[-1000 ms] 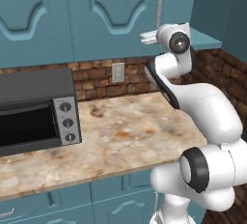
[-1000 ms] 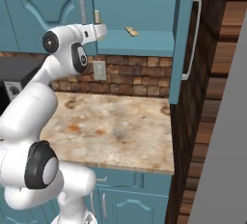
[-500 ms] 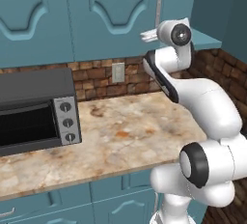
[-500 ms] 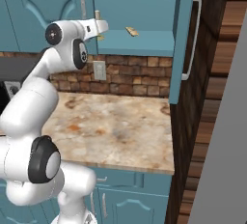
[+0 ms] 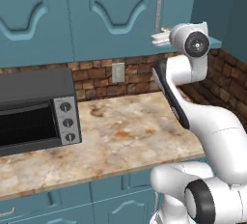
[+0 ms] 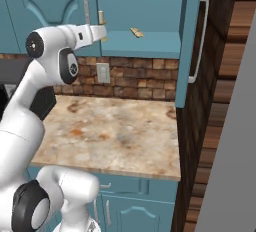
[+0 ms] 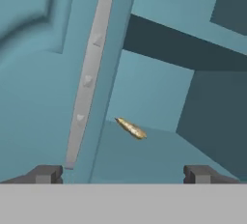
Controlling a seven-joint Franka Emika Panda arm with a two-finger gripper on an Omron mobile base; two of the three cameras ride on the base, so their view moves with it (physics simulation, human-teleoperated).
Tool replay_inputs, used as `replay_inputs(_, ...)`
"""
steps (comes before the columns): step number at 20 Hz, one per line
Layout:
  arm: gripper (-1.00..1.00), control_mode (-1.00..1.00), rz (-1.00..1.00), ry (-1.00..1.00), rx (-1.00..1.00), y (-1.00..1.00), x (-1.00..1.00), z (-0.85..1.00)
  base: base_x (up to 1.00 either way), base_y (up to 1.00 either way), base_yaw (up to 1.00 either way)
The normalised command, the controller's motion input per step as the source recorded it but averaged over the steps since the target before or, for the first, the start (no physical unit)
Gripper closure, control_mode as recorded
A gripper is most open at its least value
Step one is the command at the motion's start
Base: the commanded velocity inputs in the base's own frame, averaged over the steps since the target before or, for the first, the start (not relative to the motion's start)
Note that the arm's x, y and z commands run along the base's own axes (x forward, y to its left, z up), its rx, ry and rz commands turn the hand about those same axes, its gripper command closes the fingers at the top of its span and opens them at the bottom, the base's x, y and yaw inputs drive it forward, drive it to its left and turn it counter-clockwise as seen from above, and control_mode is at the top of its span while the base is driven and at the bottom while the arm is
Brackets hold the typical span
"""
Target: Pick the jar and candle from the dining table and place them in the open cabinet. Close the cabinet after placing the objects.
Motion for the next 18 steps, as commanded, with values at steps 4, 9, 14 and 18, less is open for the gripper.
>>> replay_inputs(4, -1.00, -1.00, -0.19, 0.03, 0.07, -0.28, -0.66, 0.29, 0.00, 0.00, 0.00)
replay_inputs(9, -1.00, -1.00, -0.10, 0.00, 0.07, -0.42, -0.87, 0.27, 0.00, 0.00, 0.00)
replay_inputs(14, -1.00, -1.00, -0.07, -0.01, 0.09, -0.40, -0.99, 0.22, 0.00, 0.00, 0.00)
replay_inputs(18, -1.00, -1.00, -0.05, 0.09, 0.12, -0.45, -0.97, 0.25, 0.00, 0.00, 0.00)
